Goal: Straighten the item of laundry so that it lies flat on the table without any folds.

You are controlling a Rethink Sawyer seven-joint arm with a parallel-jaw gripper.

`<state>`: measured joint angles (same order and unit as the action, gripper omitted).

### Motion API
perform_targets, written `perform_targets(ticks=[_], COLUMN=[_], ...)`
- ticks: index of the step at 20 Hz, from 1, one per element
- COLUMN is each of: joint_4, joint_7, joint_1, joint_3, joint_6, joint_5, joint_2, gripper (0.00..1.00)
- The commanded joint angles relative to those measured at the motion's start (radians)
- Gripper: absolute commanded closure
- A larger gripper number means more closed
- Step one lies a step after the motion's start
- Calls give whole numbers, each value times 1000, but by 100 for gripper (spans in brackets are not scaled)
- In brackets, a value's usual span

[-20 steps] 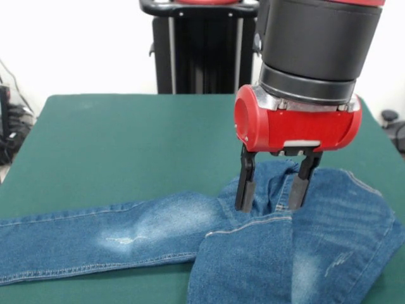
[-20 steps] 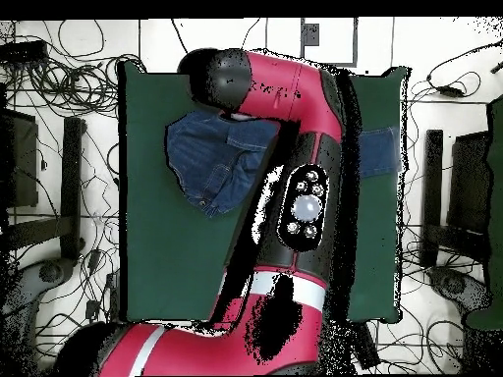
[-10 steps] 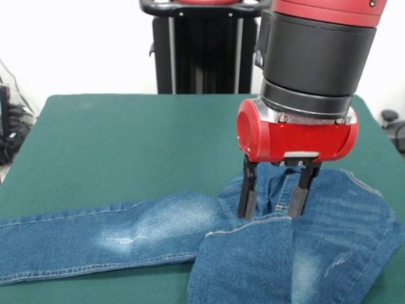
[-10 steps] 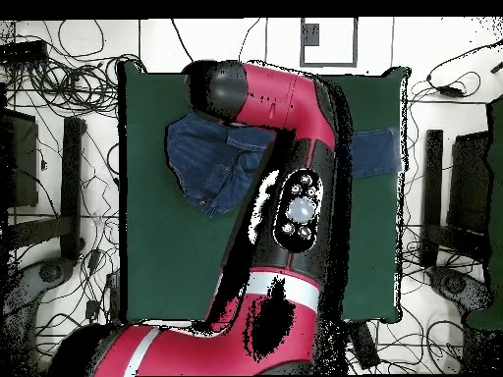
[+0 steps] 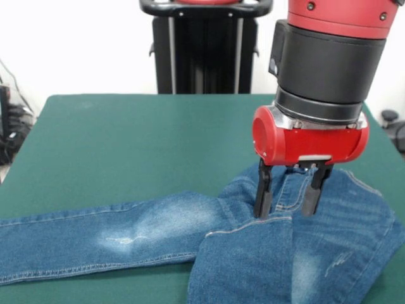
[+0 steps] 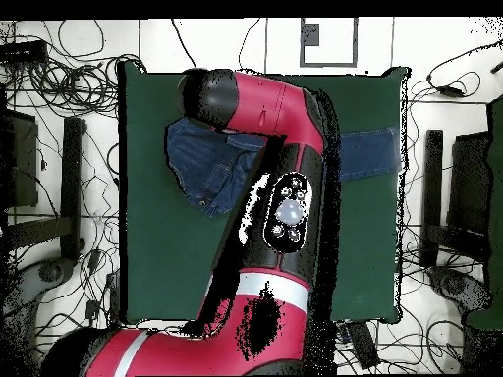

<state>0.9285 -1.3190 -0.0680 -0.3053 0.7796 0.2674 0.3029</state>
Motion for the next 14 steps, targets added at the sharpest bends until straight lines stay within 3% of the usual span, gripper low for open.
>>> perform_targets(ticks=[1,14], joint_4=[180,167], joint_7=[-327,-325], joint_1=[-39,-36], joint_3=[96,88], joint_6=[-44,-64], joint_5=[47,58], joint_2=[-17,-32], gripper=[0,0])
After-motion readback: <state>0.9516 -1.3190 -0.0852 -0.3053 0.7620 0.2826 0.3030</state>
